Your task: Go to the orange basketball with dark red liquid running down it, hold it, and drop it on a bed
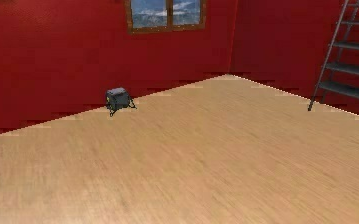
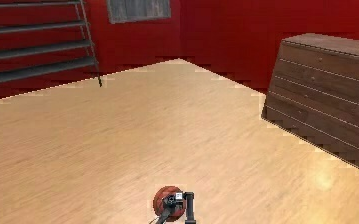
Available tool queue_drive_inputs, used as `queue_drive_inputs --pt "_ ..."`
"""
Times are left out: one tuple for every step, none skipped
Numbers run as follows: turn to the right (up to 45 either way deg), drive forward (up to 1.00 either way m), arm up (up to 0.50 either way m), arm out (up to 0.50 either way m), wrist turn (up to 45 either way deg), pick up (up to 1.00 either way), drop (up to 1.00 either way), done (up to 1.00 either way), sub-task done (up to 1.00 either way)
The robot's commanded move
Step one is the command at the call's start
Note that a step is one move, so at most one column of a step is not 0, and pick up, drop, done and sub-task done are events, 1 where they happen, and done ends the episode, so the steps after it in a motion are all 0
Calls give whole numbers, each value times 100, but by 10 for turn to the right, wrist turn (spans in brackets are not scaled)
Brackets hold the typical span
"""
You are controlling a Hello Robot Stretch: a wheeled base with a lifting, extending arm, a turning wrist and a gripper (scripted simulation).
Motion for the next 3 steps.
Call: queue_drive_inputs --pt "0 0 0 0 450 0 0 0 0" --pt "0 0 0 0 450 0 0 0 0" --pt "0 0 0 0 270 0 0 0 0"
